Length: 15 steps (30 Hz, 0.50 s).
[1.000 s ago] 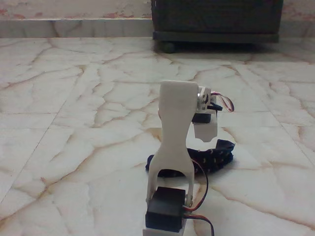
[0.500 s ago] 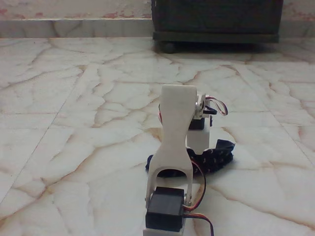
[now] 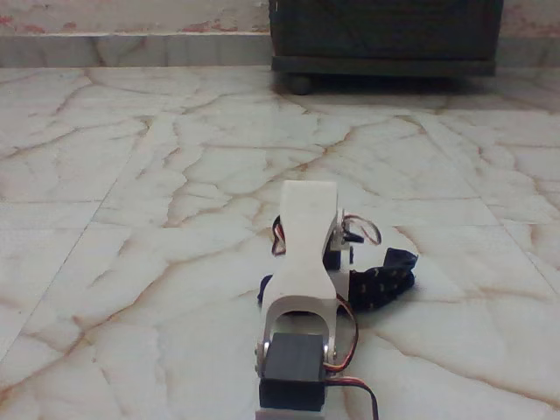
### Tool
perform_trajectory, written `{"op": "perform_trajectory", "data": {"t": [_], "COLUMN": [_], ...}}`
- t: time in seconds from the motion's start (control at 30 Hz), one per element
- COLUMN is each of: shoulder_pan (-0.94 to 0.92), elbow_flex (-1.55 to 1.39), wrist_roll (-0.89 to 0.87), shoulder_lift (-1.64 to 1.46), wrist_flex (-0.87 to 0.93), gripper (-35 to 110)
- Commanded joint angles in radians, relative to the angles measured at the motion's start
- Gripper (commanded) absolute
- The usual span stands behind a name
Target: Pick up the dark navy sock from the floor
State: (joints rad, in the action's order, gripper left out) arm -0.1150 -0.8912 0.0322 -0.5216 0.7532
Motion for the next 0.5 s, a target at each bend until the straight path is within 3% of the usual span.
{"op": "perform_trajectory", "data": {"t": [0.0, 0.27, 0.47], "shoulder_pan": [-0.003, -0.020, -0.040], "elbow_flex": [0.034, -0.011, -0.278], "wrist_roll": [0.031, 0.091, 0.152], "shoulder_lift": [-0.005, 0.003, -0.198], "wrist_flex": [-0.011, -0.057, -0.215], "gripper": [9, 0, 0]}}
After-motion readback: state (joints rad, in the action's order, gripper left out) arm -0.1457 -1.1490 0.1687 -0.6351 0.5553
